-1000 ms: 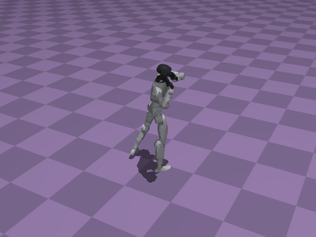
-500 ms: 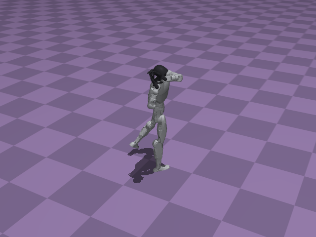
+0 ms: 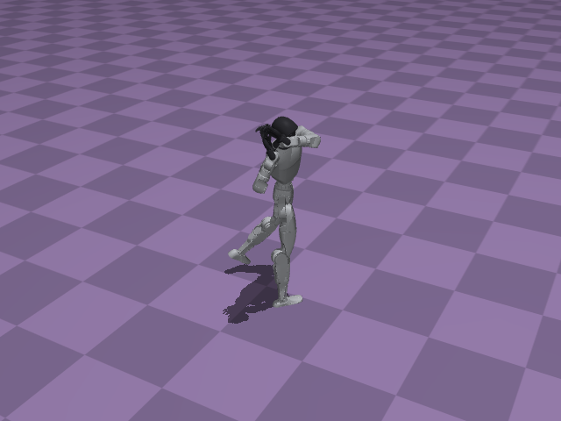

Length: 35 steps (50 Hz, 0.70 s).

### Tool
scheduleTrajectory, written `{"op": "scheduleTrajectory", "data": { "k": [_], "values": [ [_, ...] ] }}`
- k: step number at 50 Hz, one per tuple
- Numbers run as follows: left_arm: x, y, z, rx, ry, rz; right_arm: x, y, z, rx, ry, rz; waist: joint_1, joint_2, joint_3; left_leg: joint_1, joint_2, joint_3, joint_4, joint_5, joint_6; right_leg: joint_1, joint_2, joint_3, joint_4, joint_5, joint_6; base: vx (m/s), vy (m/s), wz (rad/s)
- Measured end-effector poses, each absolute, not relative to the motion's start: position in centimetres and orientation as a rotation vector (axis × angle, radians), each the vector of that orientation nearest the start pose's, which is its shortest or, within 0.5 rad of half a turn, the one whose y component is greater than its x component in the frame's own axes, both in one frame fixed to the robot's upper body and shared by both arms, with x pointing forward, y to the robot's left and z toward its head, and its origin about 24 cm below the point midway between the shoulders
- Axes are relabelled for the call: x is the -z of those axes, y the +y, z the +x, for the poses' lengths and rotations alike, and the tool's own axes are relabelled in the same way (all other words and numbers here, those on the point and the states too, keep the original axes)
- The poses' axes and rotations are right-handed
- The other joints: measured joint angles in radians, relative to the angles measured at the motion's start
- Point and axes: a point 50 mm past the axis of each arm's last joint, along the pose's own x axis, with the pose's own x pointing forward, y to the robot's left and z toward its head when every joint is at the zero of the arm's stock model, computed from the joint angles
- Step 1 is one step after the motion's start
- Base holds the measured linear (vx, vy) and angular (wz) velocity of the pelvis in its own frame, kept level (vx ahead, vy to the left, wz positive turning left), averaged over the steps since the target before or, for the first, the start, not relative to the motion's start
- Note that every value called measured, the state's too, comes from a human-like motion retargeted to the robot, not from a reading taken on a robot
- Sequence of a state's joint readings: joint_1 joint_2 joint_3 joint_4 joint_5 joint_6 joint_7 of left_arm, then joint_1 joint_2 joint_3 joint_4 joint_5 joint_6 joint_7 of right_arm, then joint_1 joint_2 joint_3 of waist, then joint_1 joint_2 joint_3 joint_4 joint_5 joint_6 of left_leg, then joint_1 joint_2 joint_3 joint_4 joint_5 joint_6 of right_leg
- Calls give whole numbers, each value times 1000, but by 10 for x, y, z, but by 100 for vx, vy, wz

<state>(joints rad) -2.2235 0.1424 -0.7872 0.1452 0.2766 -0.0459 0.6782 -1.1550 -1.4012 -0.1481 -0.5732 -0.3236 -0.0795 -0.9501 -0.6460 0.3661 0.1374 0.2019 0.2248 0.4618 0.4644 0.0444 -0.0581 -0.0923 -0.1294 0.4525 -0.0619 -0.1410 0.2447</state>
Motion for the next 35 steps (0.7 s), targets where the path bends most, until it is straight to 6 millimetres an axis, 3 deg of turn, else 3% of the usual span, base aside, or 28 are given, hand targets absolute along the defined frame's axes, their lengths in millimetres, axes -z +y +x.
{"op": "scheduleTrajectory", "data": {
  "k": [3,5,8,10,12,13,14,15,17,19,20,22,23,25,26,28,32,33,35],
  "values": [
    [-467,-111,67,260,-2281,440,-443,-189,74,-1315,3369,668,0,-8,12,6,7,45,-39,-79,8,-13,-5,-57,12,-3,-7,-21,12,87],
    [-467,-119,82,244,-2244,582,-440,-205,91,-1501,3400,517,7,-20,14,2,15,83,-61,-132,14,-19,-14,-114,24,-9,-19,-23,12,140],
    [-443,-158,95,380,-2115,755,-419,-246,123,-2013,3310,317,106,-68,-27,-33,24,123,-86,-201,23,-4,-54,-252,43,-28,-25,-22,13,233],
    [-420,-180,113,475,-1978,856,-394,-266,149,-2304,3296,-109,163,-95,-61,-64,39,160,-87,-229,29,23,-88,-376,64,-44,-31,-18,17,325],
    [-391,-192,156,504,-1774,994,-360,-289,190,-2812,3010,-499,205,-130,-110,-87,62,195,-77,-256,36,57,-120,-522,123,-77,-50,-14,19,376],
    [-373,-197,175,510,-1675,1038,-342,-304,213,-3189,2692,-437,247,-148,-130,-97,73,210,-75,-270,42,74,-134,-597,160,-93,-49,-12,21,386],
    [-356,-200,192,521,-1552,1058,-330,-302,227,-3158,2746,-978,295,-161,-147,-117,83,199,-72,-283,49,88,-146,-673,201,-104,-46,-11,22,386],
    [-338,-202,209,533,-1416,1065,-321,-292,236,-2723,2815,-1855,346,-172,-163,-142,92,175,-68,-296,57,102,-155,-749,242,-114,-41,-9,23,379],
    [-314,-189,246,538,-1146,1016,-302,-284,273,-2674,2656,-2455,460,-203,-180,-202,99,10,-65,-312,71,144,-162,-874,315,-105,-38,-6,24,365],
    [-302,-162,283,501,-966,976,-285,-259,316,-2782,2639,-2864,573,-243,-187,-258,93,-151,-58,-307,76,181,-172,-967,392,-78,-46,-2,24,340],
    [-297,-141,304,474,-877,954,-275,-238,337,740,-705,851,622,-263,-190,-282,86,-222,-52,-300,76,197,-180,-1002,435,-60,-58,3,24,312],
    [-301,-100,335,343,-803,890,-277,-190,355,597,-579,1015,733,-313,-170,-309,58,-320,-53,-280,57,220,-207,-1044,523,-24,-101,7,24,286],
    [-305,-81,348,269,-781,890,-282,-166,364,476,-534,961,793,-336,-152,-318,41,-362,-55,-273,49,230,-220,-1057,565,-10,-142,11,25,273],
    [-308,-46,369,205,-698,916,-282,-130,386,218,-460,515,915,-389,-130,-331,-5,-450,-71,-262,37,246,-245,-1060,636,9,-218,15,26,273],
    [-307,-36,375,212,-651,922,-279,-118,394,96,-418,343,973,-418,-129,-337,-33,-498,-87,-260,28,255,-252,-1050,656,21,-227,21,25,287],
    [-310,-16,384,214,-585,913,-271,-97,402,-71,-336,131,1066,-473,-126,-343,-92,-600,-130,-248,8,276,-257,-1019,685,47,-240,24,23,307],
    [-325,22,396,141,-520,894,-281,-65,403,-62,-256,391,1225,-568,-96,-325,-191,-789,-278,-182,-33,288,-218,-865,701,114,-236,25,16,286],
    [-329,32,398,141,-506,897,-284,-58,403,-118,-244,363,1268,-591,-84,-315,-208,-823,-324,-159,-38,280,-203,-804,705,131,-236,24,12,220],
    [-332,48,401,133,-484,874,-292,-50,404,-185,-235,364,1359,-607,-80,-294,-204,-896,-407,-132,-106,265,-143,-680,705,163,-225,24,13,184]
  ]
}}
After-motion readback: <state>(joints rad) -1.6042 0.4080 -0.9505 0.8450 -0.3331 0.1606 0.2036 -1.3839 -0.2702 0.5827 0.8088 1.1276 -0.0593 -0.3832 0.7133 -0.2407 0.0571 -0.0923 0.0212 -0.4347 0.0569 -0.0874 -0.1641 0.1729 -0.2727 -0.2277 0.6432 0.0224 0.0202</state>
